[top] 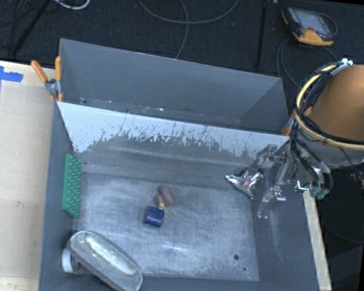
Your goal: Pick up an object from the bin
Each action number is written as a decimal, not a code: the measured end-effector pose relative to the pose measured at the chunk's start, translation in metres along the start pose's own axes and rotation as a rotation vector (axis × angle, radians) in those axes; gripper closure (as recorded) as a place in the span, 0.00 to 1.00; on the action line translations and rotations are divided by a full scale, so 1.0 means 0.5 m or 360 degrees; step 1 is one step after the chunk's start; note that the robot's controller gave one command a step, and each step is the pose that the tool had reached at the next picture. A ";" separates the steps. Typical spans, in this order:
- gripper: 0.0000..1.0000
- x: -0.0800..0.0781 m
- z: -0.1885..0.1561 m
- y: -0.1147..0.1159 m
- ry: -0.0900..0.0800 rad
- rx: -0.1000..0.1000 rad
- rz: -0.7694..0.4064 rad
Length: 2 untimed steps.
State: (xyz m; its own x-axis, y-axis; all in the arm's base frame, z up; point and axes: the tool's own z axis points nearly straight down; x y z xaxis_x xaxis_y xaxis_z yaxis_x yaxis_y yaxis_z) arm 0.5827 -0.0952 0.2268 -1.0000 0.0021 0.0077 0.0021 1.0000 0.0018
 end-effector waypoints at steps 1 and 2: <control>0.00 0.009 0.196 0.137 -0.0002 -0.0002 -0.0401; 0.00 0.007 0.289 0.347 -0.0032 0.0011 -0.0856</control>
Offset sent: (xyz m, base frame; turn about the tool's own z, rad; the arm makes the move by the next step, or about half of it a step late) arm -0.0038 0.0659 -0.0939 -0.2506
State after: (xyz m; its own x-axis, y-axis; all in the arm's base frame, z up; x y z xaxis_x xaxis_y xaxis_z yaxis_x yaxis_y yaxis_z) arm 0.5784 0.0785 0.0826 -0.8596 -0.5107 -0.0119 -0.5107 0.8597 -0.0063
